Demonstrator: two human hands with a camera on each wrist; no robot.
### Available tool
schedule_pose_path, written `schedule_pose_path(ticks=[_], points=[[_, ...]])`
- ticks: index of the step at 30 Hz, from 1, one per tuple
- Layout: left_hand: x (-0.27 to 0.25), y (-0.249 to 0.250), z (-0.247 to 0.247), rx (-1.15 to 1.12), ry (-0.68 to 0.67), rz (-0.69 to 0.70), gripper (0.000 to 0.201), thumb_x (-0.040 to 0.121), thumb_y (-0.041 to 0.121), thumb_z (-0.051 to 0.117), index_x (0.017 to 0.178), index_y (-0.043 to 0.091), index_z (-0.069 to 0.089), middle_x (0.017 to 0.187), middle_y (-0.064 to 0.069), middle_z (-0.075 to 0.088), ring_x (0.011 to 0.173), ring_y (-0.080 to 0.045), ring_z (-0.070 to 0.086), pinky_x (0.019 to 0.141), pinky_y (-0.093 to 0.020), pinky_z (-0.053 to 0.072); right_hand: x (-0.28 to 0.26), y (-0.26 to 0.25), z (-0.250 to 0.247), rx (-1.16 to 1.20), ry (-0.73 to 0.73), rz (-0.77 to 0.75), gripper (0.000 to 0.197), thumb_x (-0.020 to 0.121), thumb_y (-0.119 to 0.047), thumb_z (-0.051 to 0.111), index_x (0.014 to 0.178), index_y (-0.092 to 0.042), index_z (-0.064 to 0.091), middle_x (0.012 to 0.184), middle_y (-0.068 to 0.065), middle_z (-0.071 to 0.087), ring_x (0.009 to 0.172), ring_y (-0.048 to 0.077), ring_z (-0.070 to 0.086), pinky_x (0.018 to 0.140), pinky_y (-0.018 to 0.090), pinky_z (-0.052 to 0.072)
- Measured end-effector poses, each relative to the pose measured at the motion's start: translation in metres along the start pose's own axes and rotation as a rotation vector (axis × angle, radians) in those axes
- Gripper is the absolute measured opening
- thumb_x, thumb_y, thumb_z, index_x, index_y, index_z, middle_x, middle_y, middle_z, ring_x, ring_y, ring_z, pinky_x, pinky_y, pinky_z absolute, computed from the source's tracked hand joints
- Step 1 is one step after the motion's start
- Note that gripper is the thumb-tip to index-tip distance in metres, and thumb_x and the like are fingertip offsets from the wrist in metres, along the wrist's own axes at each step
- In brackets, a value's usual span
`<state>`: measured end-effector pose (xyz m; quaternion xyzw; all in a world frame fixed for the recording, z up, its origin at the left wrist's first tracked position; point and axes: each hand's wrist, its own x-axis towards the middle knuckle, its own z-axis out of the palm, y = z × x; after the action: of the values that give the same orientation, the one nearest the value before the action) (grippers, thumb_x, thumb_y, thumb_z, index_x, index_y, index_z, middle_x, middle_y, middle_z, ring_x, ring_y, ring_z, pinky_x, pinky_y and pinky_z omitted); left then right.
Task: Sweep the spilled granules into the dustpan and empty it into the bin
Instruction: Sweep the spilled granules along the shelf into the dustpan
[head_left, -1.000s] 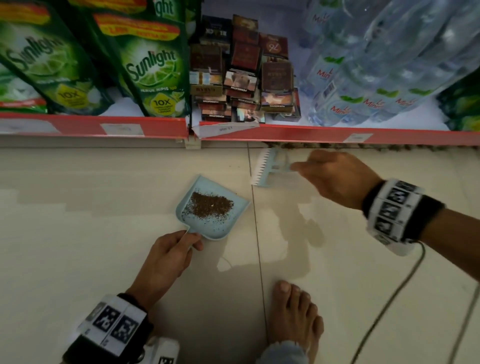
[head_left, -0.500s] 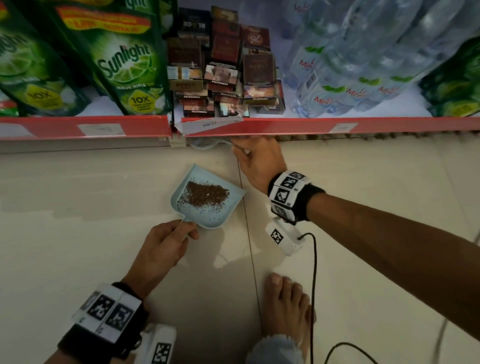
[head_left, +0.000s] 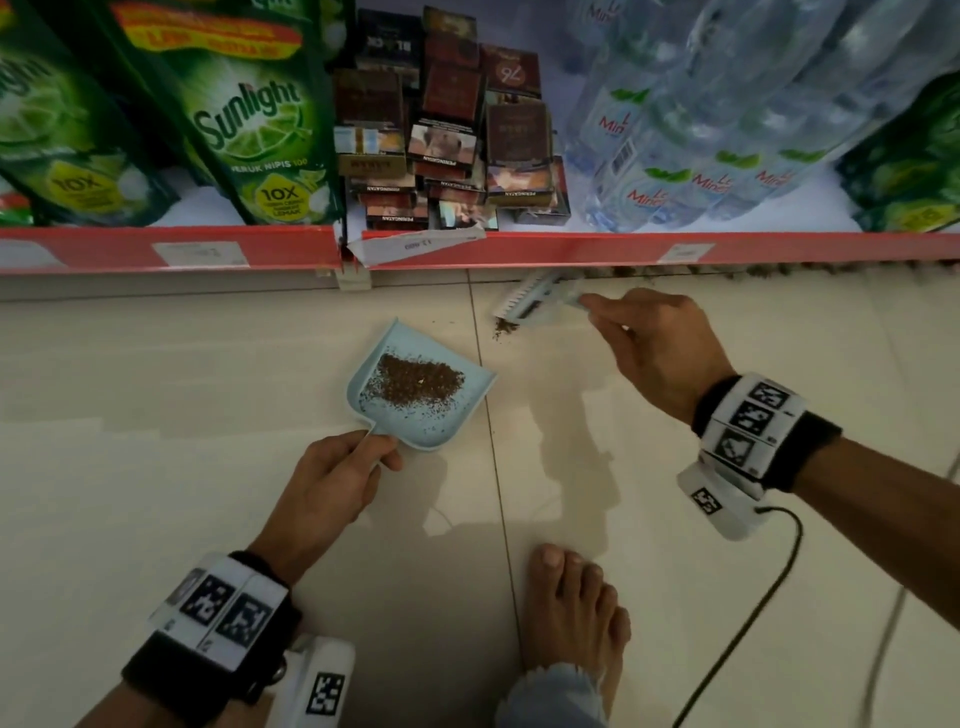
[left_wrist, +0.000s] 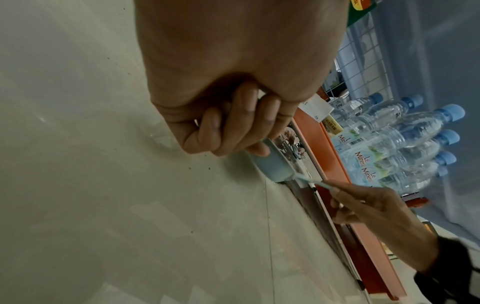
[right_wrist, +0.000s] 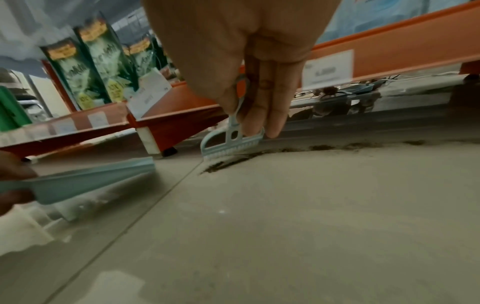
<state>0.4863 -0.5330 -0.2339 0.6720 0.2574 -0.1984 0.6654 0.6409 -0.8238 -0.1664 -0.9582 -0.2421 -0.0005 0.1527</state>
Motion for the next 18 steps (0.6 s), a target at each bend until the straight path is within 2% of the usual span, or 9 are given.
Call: schedule_pose_path(ticks=[4, 8, 12, 15, 18], points=[[0.001, 0.003, 0.009, 0.023, -0.026, 0.002, 0.033, 0.098, 0.019, 0.052, 0.07, 0.004, 0.063, 0.04, 0.007, 0.031, 0.034, -0.006, 0.025, 0.035, -0.016, 0.022, 0.021, -0.03, 0.019, 0.097, -0.014, -0.109, 0.028, 0.099, -0.021, 0.053, 0.12, -0.016, 0.071, 0.091, 0.01, 0.07, 0.081, 0.033, 0.066, 0.071, 0.041, 0.055], [-0.003, 0.005, 0.011, 0.065, -0.028, 0.0, 0.034, 0.098, 0.02, 0.052, 0.071, 0.003, 0.063, 0.042, 0.006, 0.031, 0.036, -0.007, 0.026, 0.036, -0.017, 0.022, 0.033, -0.032, 0.023, 0.008, -0.174, -0.134, 0.033, 0.101, -0.02, 0.045, 0.126, -0.017, 0.065, 0.096, 0.013, 0.065, 0.081, 0.034, 0.064, 0.068, 0.036, 0.051], [-0.007, 0.004, 0.006, 0.083, -0.002, -0.009, 0.033, 0.097, 0.02, 0.053, 0.07, 0.003, 0.063, 0.043, 0.004, 0.032, 0.036, -0.008, 0.026, 0.035, -0.016, 0.022, 0.016, 0.005, 0.002, -0.129, -0.286, -0.112, 0.037, 0.095, -0.007, 0.053, 0.129, -0.018, 0.063, 0.098, 0.018, 0.062, 0.08, 0.04, 0.065, 0.069, 0.046, 0.055], [-0.008, 0.001, 0.003, 0.082, 0.006, -0.013, 0.034, 0.098, 0.02, 0.052, 0.071, 0.002, 0.062, 0.042, 0.005, 0.032, 0.035, -0.007, 0.026, 0.035, -0.016, 0.023, 0.0, 0.034, -0.019, -0.224, -0.23, -0.059, 0.032, 0.096, -0.014, 0.055, 0.125, -0.022, 0.066, 0.096, 0.014, 0.064, 0.077, 0.041, 0.066, 0.063, 0.049, 0.055], [-0.006, 0.0, 0.003, 0.082, 0.002, -0.016, 0.034, 0.098, 0.02, 0.052, 0.07, 0.002, 0.062, 0.042, 0.005, 0.032, 0.035, -0.008, 0.027, 0.035, -0.016, 0.023, -0.004, 0.041, -0.029, -0.172, -0.136, -0.114, 0.03, 0.098, -0.017, 0.053, 0.124, -0.018, 0.068, 0.093, 0.011, 0.066, 0.076, 0.039, 0.066, 0.062, 0.048, 0.055]])
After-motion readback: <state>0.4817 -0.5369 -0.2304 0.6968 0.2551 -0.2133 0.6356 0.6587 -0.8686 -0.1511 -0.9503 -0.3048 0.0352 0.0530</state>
